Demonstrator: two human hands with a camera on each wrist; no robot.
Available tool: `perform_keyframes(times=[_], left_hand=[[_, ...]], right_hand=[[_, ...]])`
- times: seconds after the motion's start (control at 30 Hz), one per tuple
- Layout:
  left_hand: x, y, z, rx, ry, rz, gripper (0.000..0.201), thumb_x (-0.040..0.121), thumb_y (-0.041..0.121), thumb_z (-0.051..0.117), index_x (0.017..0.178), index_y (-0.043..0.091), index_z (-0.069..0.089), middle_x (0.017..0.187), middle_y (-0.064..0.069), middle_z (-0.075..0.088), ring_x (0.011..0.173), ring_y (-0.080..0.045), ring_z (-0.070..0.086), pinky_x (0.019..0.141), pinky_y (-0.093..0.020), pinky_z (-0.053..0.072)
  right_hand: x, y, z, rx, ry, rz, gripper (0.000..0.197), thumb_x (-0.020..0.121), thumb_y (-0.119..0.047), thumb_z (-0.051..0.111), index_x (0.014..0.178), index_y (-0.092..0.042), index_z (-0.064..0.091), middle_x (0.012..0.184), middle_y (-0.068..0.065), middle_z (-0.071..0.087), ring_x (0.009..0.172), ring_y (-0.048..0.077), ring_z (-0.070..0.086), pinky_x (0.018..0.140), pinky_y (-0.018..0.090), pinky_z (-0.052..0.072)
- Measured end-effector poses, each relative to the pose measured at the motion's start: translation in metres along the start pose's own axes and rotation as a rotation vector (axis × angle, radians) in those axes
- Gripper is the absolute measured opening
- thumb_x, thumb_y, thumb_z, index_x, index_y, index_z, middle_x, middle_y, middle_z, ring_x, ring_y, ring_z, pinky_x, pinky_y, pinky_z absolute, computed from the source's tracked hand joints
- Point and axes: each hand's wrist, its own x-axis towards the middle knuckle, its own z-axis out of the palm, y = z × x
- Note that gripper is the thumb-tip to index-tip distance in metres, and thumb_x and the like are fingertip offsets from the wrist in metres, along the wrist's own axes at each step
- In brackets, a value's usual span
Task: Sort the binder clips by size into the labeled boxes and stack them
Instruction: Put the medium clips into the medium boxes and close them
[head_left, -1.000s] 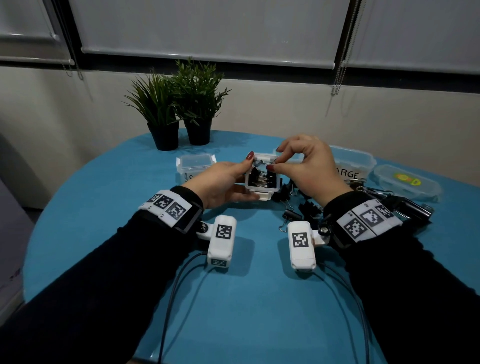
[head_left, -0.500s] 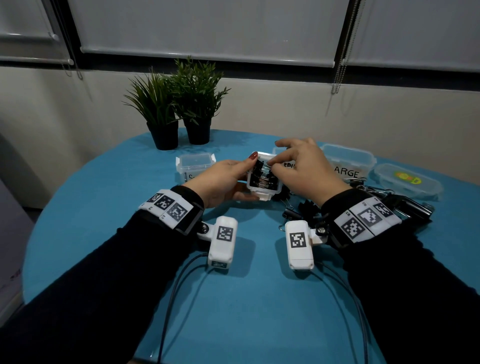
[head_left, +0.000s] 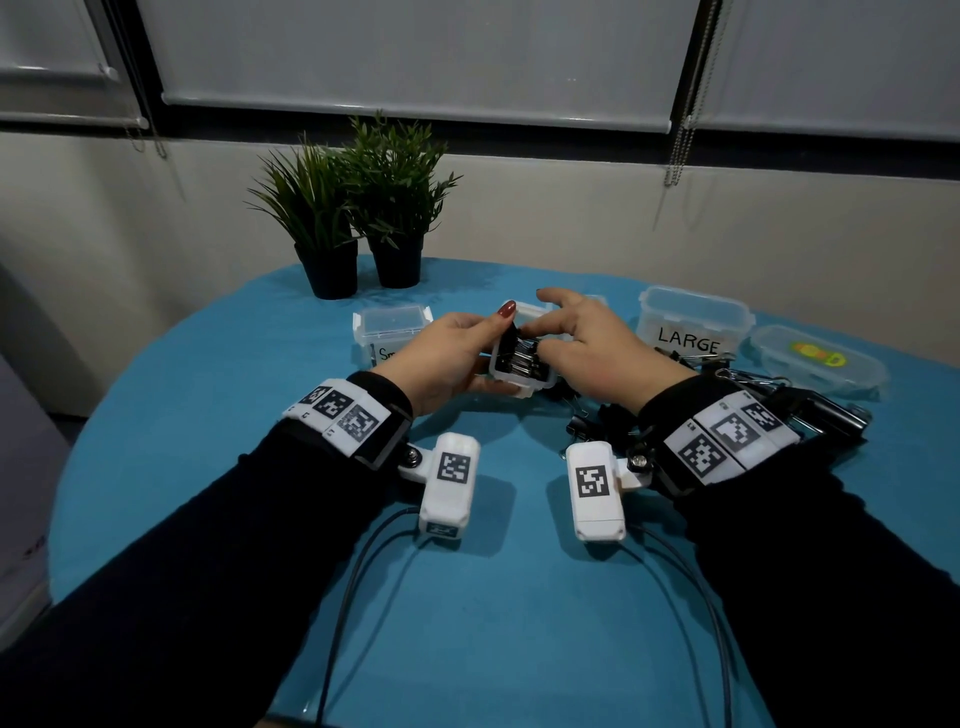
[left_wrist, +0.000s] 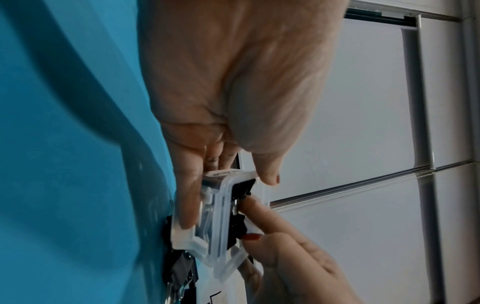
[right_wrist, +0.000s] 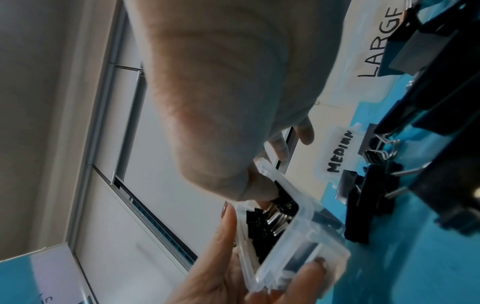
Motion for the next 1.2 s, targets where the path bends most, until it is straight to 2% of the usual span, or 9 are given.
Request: perform_keyframes(times=[0.13,0.27,0.37,0.43,0.6,0.7,0.8,1.03,1.2], left_hand=[[0.000,0.000,0.000,0.010,-0.026,-0.023,0.038,0.102,0.037,0.054,0.110,0.003,0.067,0.097,-0.013,0.075,0.091,-0.027,0.073,0.083,-0.044,0.062],[0.001,-0.001,-0.001,0.001,0.008,-0.033,0.036,0.101,0.036,0.056,0.115,0.003,0.066,0.103,-0.013,0.074,0.095,-0.025,0.072,0.082,-0.042,0.062],[0.001,0.000,-0.002,-0.007,0.072,-0.040,0.031,0.102,0.032,0.055,0.109,0.003,0.065,0.104,-0.013,0.072,0.094,-0.025,0.071,0.078,-0.040,0.063],[0.002,0.000,-0.003,-0.010,0.104,-0.049,0.028,0.103,0.030,0.054,0.106,0.004,0.064,0.105,-0.014,0.070,0.095,-0.026,0.069,0.079,-0.041,0.063],[0.005,0.000,-0.004,-0.007,0.156,-0.062,0.026,0.105,0.027,0.051,0.104,0.004,0.063,0.114,-0.018,0.066,0.107,-0.032,0.066,0.090,-0.049,0.059],[0.006,0.000,-0.003,-0.021,0.168,-0.072,0.027,0.105,0.026,0.051,0.108,0.002,0.062,0.122,-0.021,0.065,0.113,-0.036,0.066,0.087,-0.047,0.060],[0.005,0.001,-0.003,-0.035,0.168,-0.080,0.026,0.106,0.026,0.050,0.107,0.002,0.062,0.123,-0.022,0.065,0.116,-0.037,0.065,0.087,-0.048,0.060],[0.004,0.001,-0.004,-0.042,0.162,-0.087,0.028,0.105,0.028,0.051,0.107,0.002,0.063,0.121,-0.022,0.068,0.112,-0.037,0.067,0.085,-0.046,0.061],[0.005,0.001,-0.005,-0.058,0.148,-0.086,0.032,0.103,0.033,0.053,0.105,0.002,0.063,0.112,-0.019,0.070,0.102,-0.032,0.070,0.084,-0.045,0.061]], right_hand=[[-0.002,0.002,-0.001,-0.011,0.048,-0.010,0.045,0.089,-0.019,0.044,0.123,-0.022,0.073,0.159,0.002,0.033,0.148,0.023,0.028,0.122,0.048,0.025],[-0.006,-0.001,-0.003,0.016,0.136,-0.059,0.041,0.090,-0.015,0.045,0.118,-0.019,0.075,0.150,0.003,0.047,0.140,0.021,0.040,0.118,0.044,0.032],[-0.008,-0.006,-0.007,0.169,0.344,-0.060,0.032,0.085,-0.009,0.049,0.091,-0.018,0.079,0.112,0.009,0.070,0.097,0.016,0.065,0.086,0.033,0.053],[-0.008,-0.003,-0.012,0.244,0.428,0.052,0.028,0.085,-0.002,0.053,0.081,-0.019,0.075,0.082,0.006,0.071,0.062,0.012,0.059,0.058,0.028,0.048],[-0.010,0.010,-0.015,-0.002,0.126,0.353,0.007,0.081,-0.014,0.080,0.080,-0.016,0.073,0.083,0.000,0.070,0.079,0.019,0.066,0.062,0.025,0.047],[-0.014,0.007,-0.012,-0.101,-0.002,0.377,0.032,0.065,-0.035,0.093,0.082,-0.015,0.074,0.082,-0.001,0.069,0.078,0.015,0.061,0.059,0.025,0.042],[-0.014,0.003,-0.011,-0.158,-0.015,0.379,0.038,0.062,-0.039,0.094,0.083,-0.015,0.072,0.082,-0.003,0.066,0.077,0.013,0.058,0.057,0.023,0.038],[-0.016,0.000,-0.011,-0.182,-0.072,0.335,0.018,0.072,-0.024,0.088,0.077,-0.018,0.073,0.079,-0.001,0.068,0.073,0.015,0.062,0.054,0.022,0.041],[-0.013,0.000,-0.018,0.025,0.189,0.277,0.010,0.083,-0.025,0.073,0.091,-0.021,0.077,0.083,-0.002,0.069,0.068,0.014,0.060,0.059,0.023,0.042]])
